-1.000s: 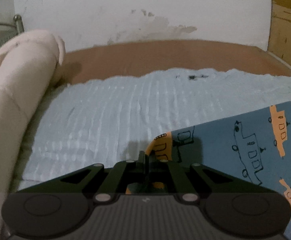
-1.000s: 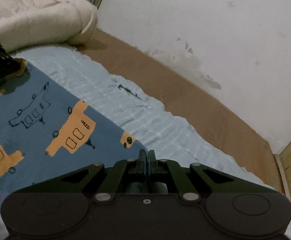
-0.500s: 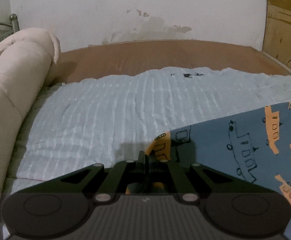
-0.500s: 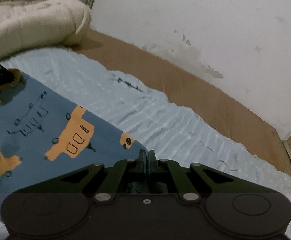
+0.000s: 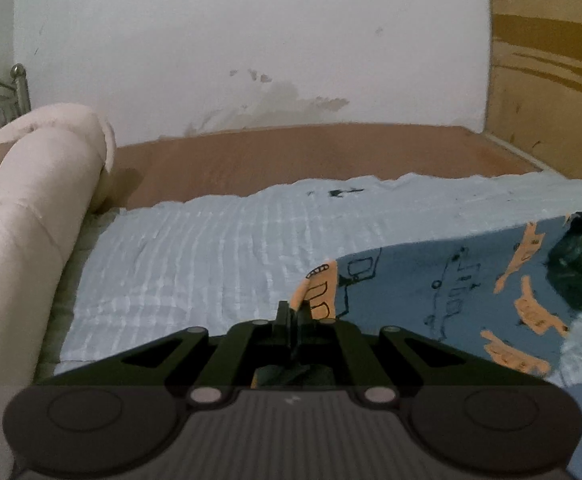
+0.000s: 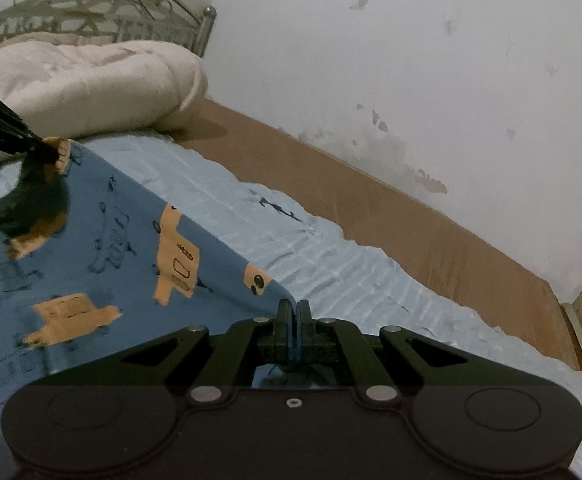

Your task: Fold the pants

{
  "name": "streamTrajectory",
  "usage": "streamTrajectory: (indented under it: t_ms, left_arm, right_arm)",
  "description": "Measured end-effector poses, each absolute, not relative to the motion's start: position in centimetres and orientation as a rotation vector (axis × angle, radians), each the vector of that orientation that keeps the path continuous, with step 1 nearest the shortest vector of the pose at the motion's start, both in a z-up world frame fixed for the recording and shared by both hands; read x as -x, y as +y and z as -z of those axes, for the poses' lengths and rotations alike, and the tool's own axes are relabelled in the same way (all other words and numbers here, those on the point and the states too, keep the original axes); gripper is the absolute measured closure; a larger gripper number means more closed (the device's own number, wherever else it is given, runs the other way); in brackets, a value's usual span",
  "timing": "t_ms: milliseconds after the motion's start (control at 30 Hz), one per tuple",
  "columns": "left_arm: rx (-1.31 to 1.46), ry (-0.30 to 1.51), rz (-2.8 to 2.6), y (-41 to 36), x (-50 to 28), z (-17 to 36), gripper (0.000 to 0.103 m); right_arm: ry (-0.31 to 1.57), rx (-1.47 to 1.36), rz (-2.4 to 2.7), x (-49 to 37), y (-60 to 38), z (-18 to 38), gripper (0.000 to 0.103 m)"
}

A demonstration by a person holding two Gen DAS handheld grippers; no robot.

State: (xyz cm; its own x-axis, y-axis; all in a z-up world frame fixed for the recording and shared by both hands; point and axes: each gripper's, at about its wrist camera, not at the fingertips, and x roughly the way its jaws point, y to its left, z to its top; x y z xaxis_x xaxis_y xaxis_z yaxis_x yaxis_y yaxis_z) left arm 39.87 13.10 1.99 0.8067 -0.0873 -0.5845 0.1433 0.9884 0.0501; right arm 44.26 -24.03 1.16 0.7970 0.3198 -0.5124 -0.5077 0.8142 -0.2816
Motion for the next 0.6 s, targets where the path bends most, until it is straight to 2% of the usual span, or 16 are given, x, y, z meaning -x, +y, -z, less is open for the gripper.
streamTrajectory:
  t_ms: [267, 600]
  left_arm:
    - [-0.133, 0.562, 0.156, 12.3, -37.1, -2.3, 0.102]
    - [-0.206, 0.494, 0.212, 11.4, -29.7, -2.5, 0.102]
  right_arm:
    - [0.477, 0.51, -0.489, -41.6, -24.3, -1.0, 0.103]
    - [0.393, 0.554, -0.49, -31.3, -26.2, -2.3, 0.103]
